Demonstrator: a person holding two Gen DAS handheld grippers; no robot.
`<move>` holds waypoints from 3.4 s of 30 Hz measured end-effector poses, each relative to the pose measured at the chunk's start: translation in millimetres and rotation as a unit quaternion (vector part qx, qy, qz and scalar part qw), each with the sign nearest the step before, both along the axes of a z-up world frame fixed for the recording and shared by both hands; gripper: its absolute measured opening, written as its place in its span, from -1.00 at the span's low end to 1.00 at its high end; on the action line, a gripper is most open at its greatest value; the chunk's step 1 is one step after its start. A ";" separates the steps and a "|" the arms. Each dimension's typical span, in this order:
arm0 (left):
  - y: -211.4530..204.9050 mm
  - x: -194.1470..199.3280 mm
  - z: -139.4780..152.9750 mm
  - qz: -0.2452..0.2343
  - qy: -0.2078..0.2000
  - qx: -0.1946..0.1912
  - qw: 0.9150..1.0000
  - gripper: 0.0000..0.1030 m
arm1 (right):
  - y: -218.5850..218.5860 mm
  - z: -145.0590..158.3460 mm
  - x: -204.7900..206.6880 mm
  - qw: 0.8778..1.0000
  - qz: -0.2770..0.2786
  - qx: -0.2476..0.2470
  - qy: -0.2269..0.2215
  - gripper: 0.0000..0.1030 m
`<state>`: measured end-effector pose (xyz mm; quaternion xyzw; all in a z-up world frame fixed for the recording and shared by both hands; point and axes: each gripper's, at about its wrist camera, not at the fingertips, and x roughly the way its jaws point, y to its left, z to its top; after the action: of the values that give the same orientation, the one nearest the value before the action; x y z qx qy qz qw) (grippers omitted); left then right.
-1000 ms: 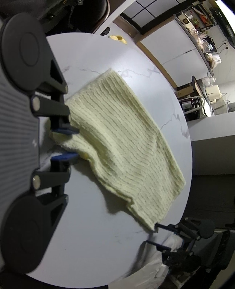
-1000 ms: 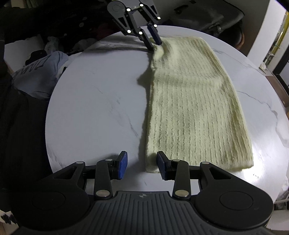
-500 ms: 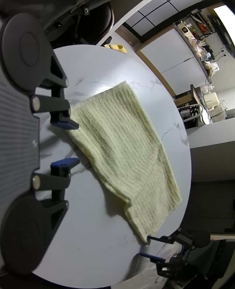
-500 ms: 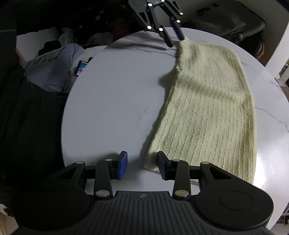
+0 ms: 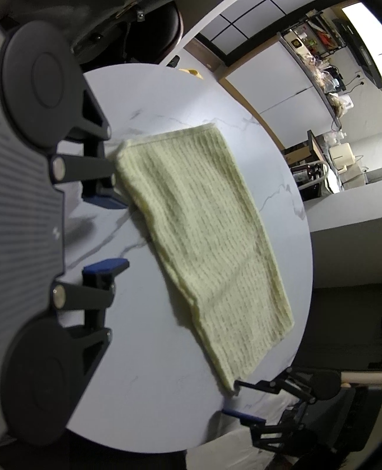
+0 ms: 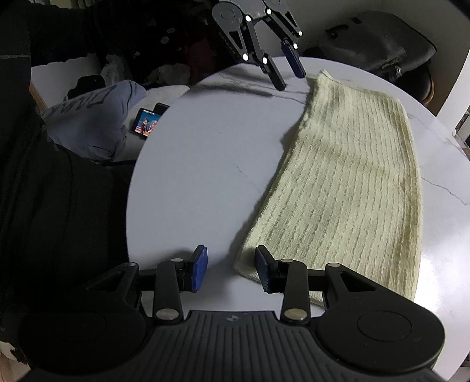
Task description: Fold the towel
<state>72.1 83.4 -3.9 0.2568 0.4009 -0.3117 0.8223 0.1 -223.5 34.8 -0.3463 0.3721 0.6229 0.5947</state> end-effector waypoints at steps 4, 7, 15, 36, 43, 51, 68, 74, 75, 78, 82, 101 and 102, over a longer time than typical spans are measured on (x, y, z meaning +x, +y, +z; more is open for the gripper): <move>-1.8 -8.3 -2.0 0.002 0.001 -0.003 1.000 -0.07 | 0.1 0.0 -8.0 1.000 0.003 0.015 0.000 -0.22; -3.0 -14.1 -5.2 0.002 0.003 -0.002 1.000 -0.06 | -2.4 1.7 -12.1 1.000 0.000 0.021 -0.009 -0.22; -16.7 -24.1 -5.7 -0.008 0.000 -0.001 1.000 -0.06 | -12.2 5.6 -14.8 0.999 -0.022 0.017 -0.028 -0.22; -69.8 -48.9 17.7 -0.022 -0.003 0.005 1.000 -0.04 | -65.5 16.5 28.1 0.996 -0.044 0.026 -0.077 -0.22; -90.5 -52.3 20.5 -0.013 0.001 0.008 1.000 -0.02 | -81.5 16.3 48.2 0.995 -0.041 0.029 -0.085 -0.22; -103.0 -52.1 18.8 -0.003 0.005 0.010 1.000 0.01 | -88.6 15.8 68.3 0.994 -0.039 0.047 -0.089 -0.22; -113.9 -45.2 5.9 0.005 0.027 0.005 1.000 0.05 | -71.1 -2.3 97.5 0.998 -0.012 0.046 -0.048 -0.25; -113.5 -42.5 1.5 0.003 0.033 0.001 0.999 0.06 | -69.5 -7.7 88.7 0.998 0.009 0.046 -0.040 -0.63; -113.6 -42.1 0.7 0.002 0.033 0.000 0.999 0.06 | -69.0 -7.5 86.9 0.998 0.011 0.046 -0.040 -0.65; -114.0 -41.7 -1.2 -0.002 0.035 -0.003 0.999 0.06 | -66.1 -6.8 79.2 0.998 0.016 0.046 -0.034 -0.70; -114.3 -44.8 -1.8 -0.008 0.038 -0.007 0.999 0.06 | -59.8 -6.6 68.6 0.998 0.021 0.046 -0.028 -0.70; -80.1 -66.7 -0.7 -0.011 0.035 -0.020 0.999 0.07 | -23.2 -9.8 16.8 0.998 0.041 0.048 -0.022 -0.69; -78.0 -66.9 -0.3 -0.009 0.035 -0.019 0.999 0.07 | -20.4 -10.2 15.1 0.998 0.043 0.049 -0.021 -0.69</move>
<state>5.2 5.4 -4.2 0.2336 0.4207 -0.3359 0.8097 15.2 -243.9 24.7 -0.3458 0.3129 0.6580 0.5912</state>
